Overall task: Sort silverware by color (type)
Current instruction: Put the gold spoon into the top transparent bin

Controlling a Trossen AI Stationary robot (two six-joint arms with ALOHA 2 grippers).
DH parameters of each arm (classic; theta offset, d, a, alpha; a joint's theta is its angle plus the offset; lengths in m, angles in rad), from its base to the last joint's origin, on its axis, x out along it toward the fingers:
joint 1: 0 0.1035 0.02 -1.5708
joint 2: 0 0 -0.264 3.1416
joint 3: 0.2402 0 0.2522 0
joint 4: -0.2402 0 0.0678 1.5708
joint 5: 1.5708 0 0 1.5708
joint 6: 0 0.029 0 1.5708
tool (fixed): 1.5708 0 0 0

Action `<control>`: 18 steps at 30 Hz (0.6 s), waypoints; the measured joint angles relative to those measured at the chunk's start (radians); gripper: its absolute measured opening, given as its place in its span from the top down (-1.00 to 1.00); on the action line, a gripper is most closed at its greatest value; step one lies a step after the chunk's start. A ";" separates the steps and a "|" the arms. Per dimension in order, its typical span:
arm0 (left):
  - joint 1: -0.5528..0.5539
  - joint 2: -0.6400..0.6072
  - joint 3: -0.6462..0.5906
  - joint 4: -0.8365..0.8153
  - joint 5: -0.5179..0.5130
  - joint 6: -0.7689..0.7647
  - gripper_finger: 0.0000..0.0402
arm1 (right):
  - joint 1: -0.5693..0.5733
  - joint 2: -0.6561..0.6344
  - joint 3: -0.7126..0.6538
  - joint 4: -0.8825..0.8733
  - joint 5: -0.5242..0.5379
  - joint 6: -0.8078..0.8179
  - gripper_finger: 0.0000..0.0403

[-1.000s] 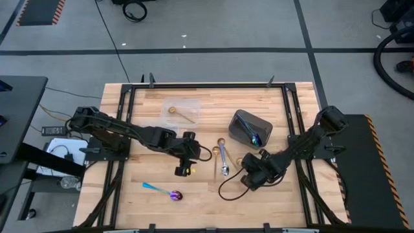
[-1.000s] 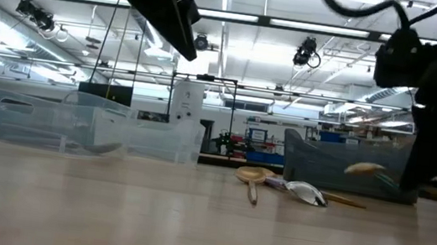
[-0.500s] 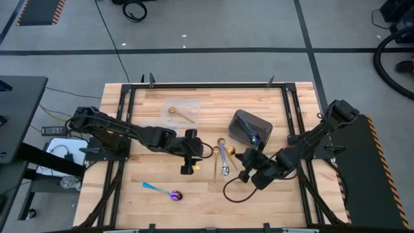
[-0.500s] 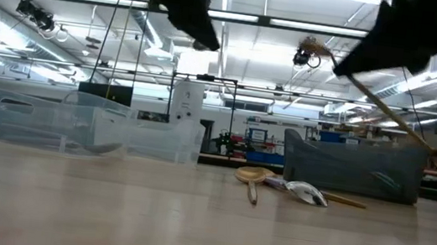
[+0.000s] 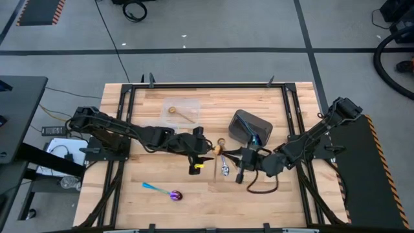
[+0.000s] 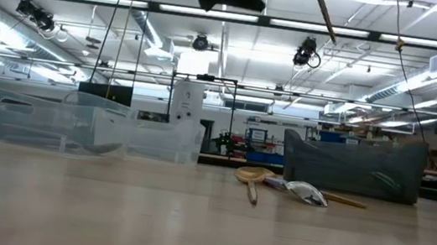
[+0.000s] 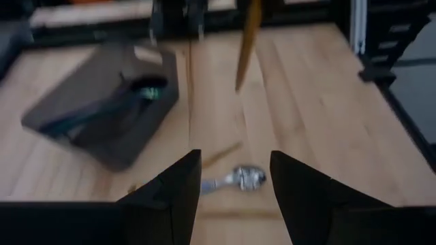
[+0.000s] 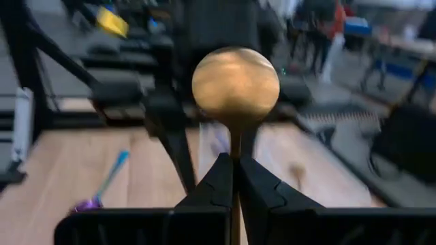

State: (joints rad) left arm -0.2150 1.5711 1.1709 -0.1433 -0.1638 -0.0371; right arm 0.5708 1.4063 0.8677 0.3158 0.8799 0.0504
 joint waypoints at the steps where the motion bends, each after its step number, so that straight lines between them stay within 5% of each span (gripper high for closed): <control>1: 0.000 0.000 0.000 0.021 0.000 0.016 0.09 | -0.002 0.000 0.000 0.046 -0.015 -0.047 0.92; 18: 0.004 0.000 0.000 0.280 0.000 0.109 0.10 | -0.122 0.000 0.000 0.378 -0.308 -0.332 0.92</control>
State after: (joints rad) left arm -0.2114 1.5711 1.1709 0.1365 -0.1638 0.0723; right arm 0.4492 1.4059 0.8680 0.6942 0.5722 -0.2815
